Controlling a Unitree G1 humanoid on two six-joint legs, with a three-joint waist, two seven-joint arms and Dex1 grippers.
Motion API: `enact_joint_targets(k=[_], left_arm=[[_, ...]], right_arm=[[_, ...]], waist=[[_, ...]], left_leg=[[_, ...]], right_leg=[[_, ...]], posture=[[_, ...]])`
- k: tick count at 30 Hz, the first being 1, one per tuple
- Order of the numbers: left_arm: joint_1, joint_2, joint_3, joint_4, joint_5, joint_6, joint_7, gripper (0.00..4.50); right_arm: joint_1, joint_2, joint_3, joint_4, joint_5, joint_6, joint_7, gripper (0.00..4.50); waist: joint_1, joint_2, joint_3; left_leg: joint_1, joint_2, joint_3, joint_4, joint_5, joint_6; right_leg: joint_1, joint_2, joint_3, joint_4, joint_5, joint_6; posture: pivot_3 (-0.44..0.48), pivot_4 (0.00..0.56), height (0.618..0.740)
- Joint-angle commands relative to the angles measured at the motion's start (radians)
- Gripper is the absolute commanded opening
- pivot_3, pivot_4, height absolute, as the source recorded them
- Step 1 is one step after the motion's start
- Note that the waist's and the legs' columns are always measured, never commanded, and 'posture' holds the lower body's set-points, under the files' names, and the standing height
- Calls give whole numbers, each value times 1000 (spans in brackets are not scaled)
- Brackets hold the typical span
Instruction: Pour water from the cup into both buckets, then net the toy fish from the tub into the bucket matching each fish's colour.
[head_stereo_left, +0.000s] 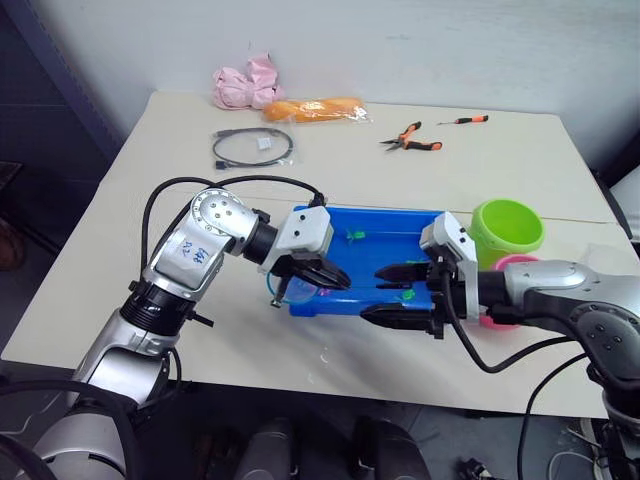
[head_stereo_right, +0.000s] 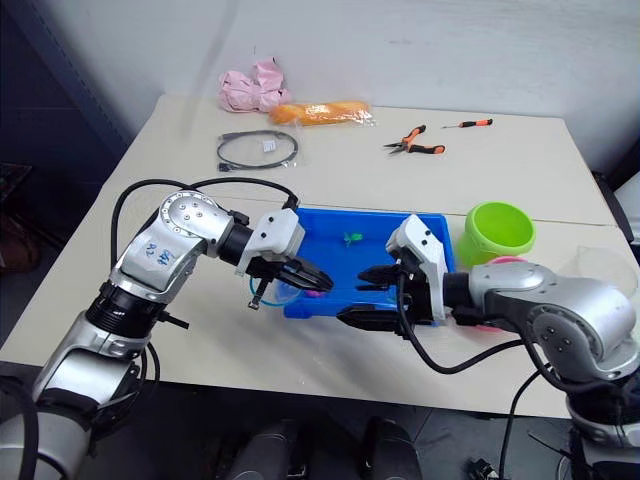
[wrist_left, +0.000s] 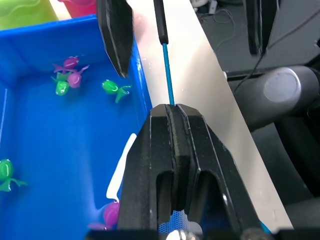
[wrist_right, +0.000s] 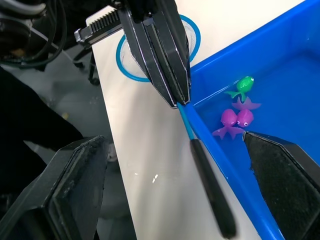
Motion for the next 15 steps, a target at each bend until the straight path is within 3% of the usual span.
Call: enact_joint_targets(k=[1, 11, 14, 15], left_arm=[[2, 1, 26, -44, -18, 14, 9, 25], [27, 0, 12, -79, -8, 34, 38, 25], [39, 6, 11, -81, -4, 30, 39, 0], [43, 7, 10, -79, -2, 27, 39, 0]], right_arm=[[7, 20, -40, -20, 36, 3, -15, 4500], [-8, 52, -44, 17, 53, 7, -29, 4500], [-9, 68, -52, 26, 64, 0, -34, 3721], [-8, 70, -51, 27, 64, -3, -32, 3198]], waist=[[-1, 0, 0], [-3, 0, 0], [-3, 0, 0], [-3, 0, 0]], left_leg=[[-2, 0, 0, 2, 0, 0], [-3, 0, 1, 3, 0, 1], [-3, -1, 2, 3, 0, 1], [-3, -1, 2, 3, 0, 1]], right_leg=[[-1, 0, 0, 1, 0, 0], [-3, 0, 1, 4, 0, 0], [-5, 0, 2, 6, 0, 0], [-5, 0, 2, 6, 0, 0]], posture=[[0, 150, 740], [0, 150, 740], [0, 150, 740], [0, 150, 740]])
